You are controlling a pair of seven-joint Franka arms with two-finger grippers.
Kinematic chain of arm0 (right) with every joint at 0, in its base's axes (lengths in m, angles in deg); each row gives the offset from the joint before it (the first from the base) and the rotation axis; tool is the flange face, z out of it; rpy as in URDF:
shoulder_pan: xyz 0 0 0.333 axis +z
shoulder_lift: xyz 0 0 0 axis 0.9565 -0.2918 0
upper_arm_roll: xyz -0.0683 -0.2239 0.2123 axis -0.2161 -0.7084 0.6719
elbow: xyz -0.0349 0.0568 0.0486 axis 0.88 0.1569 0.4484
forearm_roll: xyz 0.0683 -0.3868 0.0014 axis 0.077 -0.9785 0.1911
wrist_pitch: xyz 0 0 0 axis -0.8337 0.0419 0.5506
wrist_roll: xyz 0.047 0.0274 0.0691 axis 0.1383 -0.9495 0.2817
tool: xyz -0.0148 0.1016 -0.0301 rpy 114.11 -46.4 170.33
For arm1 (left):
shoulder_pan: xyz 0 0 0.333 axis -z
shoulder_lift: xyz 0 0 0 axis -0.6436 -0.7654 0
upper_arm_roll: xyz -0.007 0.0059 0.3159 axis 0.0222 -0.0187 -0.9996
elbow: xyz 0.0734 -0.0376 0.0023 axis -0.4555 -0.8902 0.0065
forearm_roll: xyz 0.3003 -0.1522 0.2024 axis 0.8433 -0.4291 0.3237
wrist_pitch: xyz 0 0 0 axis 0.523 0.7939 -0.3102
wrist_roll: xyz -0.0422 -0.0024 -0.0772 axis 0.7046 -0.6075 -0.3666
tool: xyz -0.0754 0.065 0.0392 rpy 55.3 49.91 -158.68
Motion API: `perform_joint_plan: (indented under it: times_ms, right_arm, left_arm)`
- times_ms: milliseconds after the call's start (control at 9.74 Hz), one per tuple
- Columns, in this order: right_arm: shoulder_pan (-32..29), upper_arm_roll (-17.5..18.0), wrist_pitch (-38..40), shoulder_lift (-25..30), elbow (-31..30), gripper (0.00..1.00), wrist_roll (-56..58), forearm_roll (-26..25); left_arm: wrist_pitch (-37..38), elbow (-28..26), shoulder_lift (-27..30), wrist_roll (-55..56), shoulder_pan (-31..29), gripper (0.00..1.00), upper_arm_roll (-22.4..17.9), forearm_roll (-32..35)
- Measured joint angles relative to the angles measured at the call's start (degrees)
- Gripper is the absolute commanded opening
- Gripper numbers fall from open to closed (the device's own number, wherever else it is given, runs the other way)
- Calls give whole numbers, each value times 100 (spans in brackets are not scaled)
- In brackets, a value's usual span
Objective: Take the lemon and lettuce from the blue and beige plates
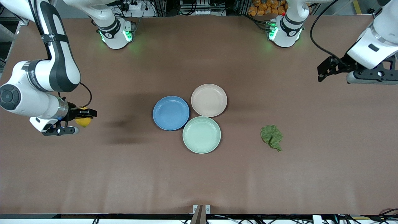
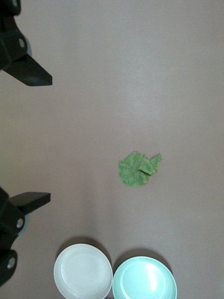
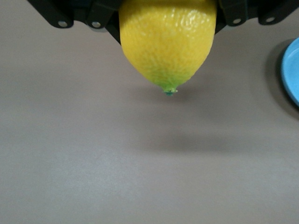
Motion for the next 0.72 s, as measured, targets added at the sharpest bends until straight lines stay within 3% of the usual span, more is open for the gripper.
perform_joint_plan:
  times_ms: [411,719]
  right_arm:
    - [-39,5,-1340,188,-1250,34,151,-2]
    - [-128,3,-1824,186,-1733,33,161,-6]
  left_arm:
    - [369,270,-2,0,5,100,12,0]
    - [449,344,-9,0,1,100,11,0]
